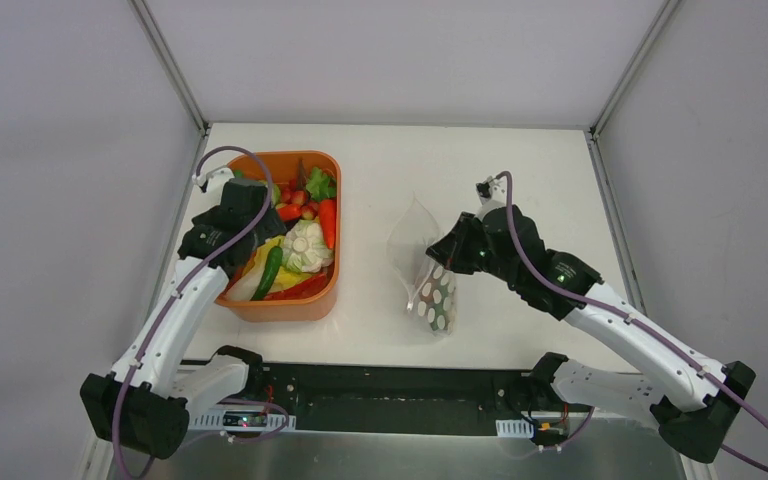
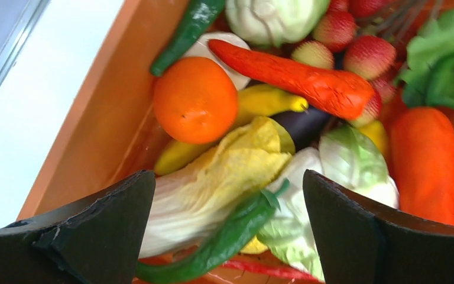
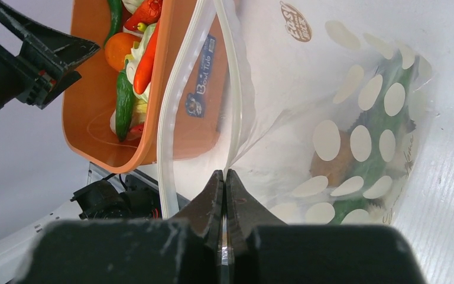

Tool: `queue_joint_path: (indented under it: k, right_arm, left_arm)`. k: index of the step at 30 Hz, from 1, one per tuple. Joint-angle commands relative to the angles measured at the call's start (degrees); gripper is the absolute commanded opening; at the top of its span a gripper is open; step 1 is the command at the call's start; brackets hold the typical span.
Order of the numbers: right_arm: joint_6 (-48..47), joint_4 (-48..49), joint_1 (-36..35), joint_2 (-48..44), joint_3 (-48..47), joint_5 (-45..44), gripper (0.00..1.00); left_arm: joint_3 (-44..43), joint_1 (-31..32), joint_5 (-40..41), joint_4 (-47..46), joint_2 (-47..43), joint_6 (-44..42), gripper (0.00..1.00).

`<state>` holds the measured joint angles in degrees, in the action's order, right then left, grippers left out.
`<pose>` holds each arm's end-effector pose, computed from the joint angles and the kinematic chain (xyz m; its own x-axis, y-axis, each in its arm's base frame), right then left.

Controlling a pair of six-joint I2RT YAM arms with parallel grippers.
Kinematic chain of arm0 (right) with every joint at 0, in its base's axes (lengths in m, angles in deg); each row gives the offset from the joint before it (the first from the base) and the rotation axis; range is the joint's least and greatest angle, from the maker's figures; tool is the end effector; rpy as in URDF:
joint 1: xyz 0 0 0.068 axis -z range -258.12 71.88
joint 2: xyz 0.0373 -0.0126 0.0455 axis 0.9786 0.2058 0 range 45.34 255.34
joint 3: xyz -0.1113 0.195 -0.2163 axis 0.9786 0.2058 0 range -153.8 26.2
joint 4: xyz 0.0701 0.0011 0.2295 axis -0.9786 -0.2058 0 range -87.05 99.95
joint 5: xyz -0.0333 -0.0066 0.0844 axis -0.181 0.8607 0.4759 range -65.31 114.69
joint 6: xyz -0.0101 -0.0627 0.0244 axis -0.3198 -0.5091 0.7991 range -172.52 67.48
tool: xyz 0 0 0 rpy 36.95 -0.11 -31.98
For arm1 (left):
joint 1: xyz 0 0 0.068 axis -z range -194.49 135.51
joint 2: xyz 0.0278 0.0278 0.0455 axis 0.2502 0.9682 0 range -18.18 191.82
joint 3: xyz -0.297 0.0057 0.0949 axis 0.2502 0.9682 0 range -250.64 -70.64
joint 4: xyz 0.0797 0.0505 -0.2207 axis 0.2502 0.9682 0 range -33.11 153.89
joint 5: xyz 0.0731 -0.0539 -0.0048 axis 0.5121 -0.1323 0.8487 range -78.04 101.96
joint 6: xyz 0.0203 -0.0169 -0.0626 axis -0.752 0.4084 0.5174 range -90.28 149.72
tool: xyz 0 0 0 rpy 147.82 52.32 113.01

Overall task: Place the food in the zip-top bag and seal the zipper
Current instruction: Pick up the fake fruit from the bin.

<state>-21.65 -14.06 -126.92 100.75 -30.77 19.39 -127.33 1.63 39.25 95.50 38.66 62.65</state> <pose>0.1265 0.1369 0.3808 -0.5716 0.1228 -0.8113 -0.4657 0.7655 0.4440 0.1715 -0.0235 0.3508 -0.4522 -0.3722 -0.8105 -0.4082 0.8944 -0.1830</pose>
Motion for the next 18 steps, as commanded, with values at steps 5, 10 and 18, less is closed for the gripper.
queue_joint_path:
  k: [5,10,18]
  right_arm:
    - [-0.42,2.39,-0.18,-1.4,0.51,0.31,0.0]
    - [-0.33,2.92,-0.2,-1.81,1.01,0.13,0.01]
    - [-0.38,2.99,-0.18,-1.29,0.99,0.52,0.01]
  left_arm:
    - [-4.54,-4.17,6.49,2.75,8.83,4.06,0.99]
    - [-1.45,-6.18,5.41,0.9,11.41,8.28,0.99]
    - [-2.21,-7.31,7.11,0.33,15.46,10.53,0.99]
